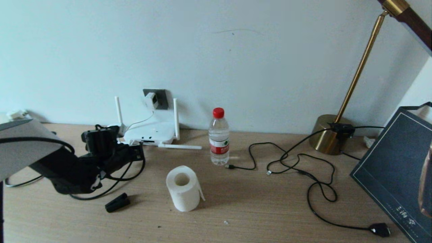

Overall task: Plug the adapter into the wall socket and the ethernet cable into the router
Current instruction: Plug cable into router interface

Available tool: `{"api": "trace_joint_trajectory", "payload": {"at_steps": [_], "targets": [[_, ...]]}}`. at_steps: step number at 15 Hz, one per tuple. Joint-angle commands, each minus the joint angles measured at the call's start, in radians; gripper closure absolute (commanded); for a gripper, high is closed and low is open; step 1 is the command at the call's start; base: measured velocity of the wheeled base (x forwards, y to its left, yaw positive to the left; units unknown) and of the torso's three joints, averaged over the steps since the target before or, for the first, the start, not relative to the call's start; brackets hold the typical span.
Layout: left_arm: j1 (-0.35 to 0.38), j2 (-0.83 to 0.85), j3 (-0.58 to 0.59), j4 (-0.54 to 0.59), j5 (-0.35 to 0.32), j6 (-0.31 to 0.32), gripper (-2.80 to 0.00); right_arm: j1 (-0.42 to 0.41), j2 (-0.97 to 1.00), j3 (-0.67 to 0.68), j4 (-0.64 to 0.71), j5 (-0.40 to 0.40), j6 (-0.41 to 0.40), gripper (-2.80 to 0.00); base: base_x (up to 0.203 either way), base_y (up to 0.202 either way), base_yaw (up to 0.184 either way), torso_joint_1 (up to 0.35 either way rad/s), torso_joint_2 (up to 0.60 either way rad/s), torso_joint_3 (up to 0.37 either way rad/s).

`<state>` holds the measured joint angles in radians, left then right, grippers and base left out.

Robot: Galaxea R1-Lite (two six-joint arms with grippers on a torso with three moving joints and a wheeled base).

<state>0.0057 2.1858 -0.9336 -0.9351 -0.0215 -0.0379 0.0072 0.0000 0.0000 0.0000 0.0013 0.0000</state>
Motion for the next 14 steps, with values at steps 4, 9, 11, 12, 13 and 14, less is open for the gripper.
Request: {"api": "trace_joint_trajectory", "payload": {"at_steps": [4,9,11,12,13,14], "targets": [[0.000,0.000,-0.002,-0.004,0.000,0.000,0.00,0.000,0.002,0.000,0.000,0.000,0.000,-2.80,0.000,0.000,0.000,0.000,0.00,0.000],[0.000,0.006,-0.005,-0.004,0.000,0.000,0.00,0.000,0.001,0.000,0.000,0.000,0.000,-2.80,0.000,0.000,0.000,0.000,0.00,0.000],[0.000,0.009,-0.011,-0.004,0.000,0.000,0.00,0.000,0.001,0.000,0.000,0.000,0.000,-2.80,0.000,0.000,0.000,0.000,0.00,0.000],[0.000,0.011,-0.013,-0.002,0.000,0.000,0.00,0.000,0.001,0.000,0.000,0.000,0.000,-2.80,0.000,0.000,0.000,0.000,0.00,0.000],[0.000,0.011,-0.013,-0.002,0.000,0.000,0.00,0.000,0.000,0.000,0.000,0.000,0.000,-2.80,0.000,0.000,0.000,0.000,0.00,0.000],[0.000,0.012,-0.013,-0.002,0.000,0.000,0.00,0.000,0.000,0.000,0.000,0.000,0.000,-2.80,0.000,0.000,0.000,0.000,0.00,0.000]]}}
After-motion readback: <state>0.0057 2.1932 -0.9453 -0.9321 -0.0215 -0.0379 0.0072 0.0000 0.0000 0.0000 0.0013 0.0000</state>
